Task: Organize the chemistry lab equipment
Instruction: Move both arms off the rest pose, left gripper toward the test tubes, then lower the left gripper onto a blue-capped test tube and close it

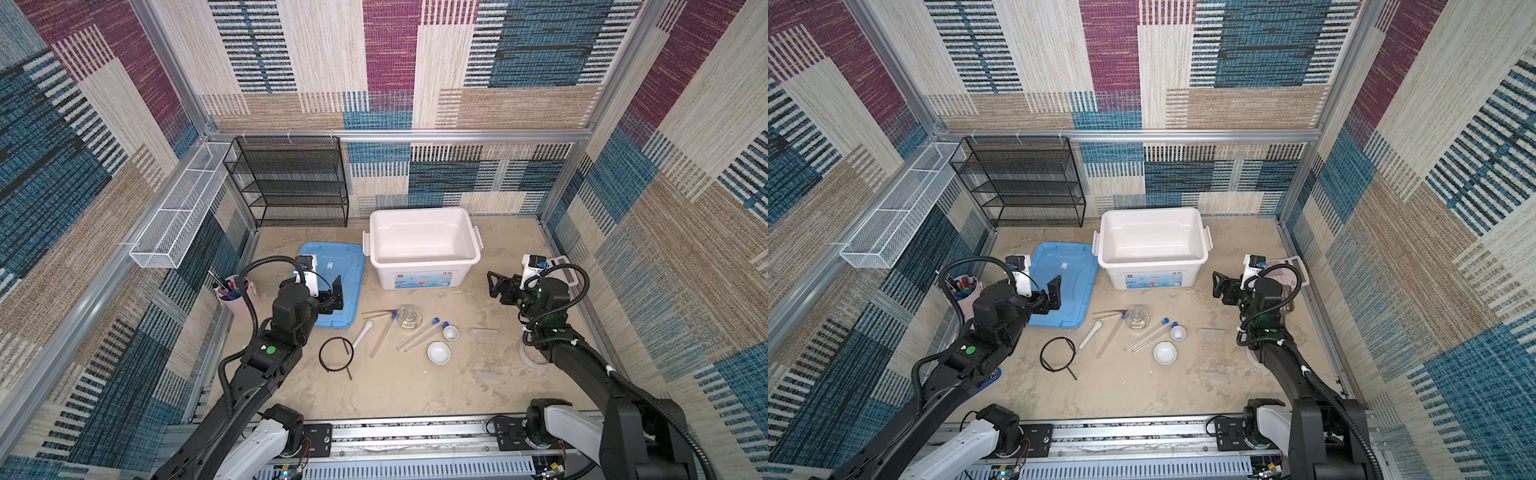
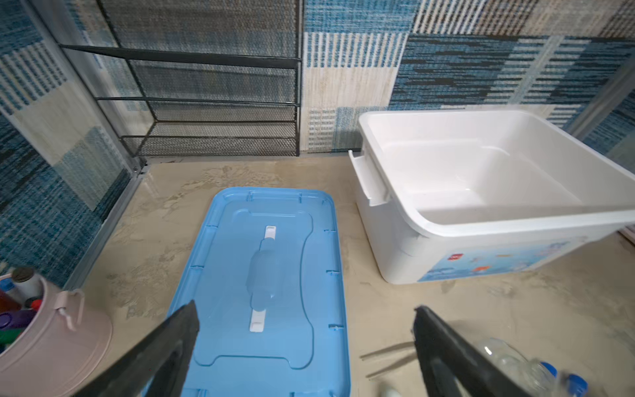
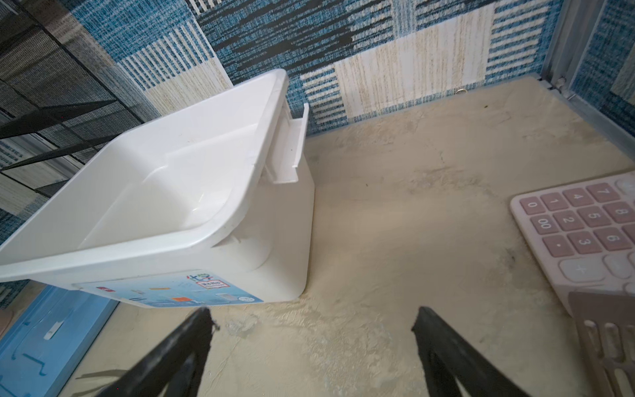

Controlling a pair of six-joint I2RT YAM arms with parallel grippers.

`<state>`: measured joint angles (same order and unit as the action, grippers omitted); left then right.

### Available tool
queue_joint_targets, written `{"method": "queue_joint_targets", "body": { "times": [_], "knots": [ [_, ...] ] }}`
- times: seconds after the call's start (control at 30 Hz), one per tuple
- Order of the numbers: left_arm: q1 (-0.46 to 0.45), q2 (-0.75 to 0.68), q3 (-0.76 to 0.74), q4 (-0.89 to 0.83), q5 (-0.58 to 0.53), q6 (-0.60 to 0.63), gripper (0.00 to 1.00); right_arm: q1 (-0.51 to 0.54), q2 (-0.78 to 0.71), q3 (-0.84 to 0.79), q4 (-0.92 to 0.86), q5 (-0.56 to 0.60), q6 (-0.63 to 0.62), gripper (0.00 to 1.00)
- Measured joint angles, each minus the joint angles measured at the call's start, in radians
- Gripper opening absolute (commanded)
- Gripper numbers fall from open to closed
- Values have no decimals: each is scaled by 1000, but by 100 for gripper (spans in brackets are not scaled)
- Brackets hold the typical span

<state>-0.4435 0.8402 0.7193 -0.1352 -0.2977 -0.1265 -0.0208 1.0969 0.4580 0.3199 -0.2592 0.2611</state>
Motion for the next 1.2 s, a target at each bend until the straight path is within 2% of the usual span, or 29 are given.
{"method": "queue_joint_targets", "body": {
  "times": [0.2,0.33,0.53,0.83,0.97,1.2],
  "knots": [
    [-223,99,40,-74,-72,3,95,1,-16,0,-24,-24,11,93],
    [-351,177,51,-98,-119,-5,89,2,-22,0,-32,-43,14,92],
    [-459,277,55,-124,-141,-49,78,4,-22,-1,-38,-72,14,92],
    [-489,406,69,-146,-113,-130,65,6,-61,-22,-48,-101,14,92],
    [-490,447,71,-150,-91,-163,63,6,-66,-24,-52,-108,14,92],
    [-489,554,103,-158,-52,-188,51,6,-69,-24,-57,-108,18,91]
  ]
}}
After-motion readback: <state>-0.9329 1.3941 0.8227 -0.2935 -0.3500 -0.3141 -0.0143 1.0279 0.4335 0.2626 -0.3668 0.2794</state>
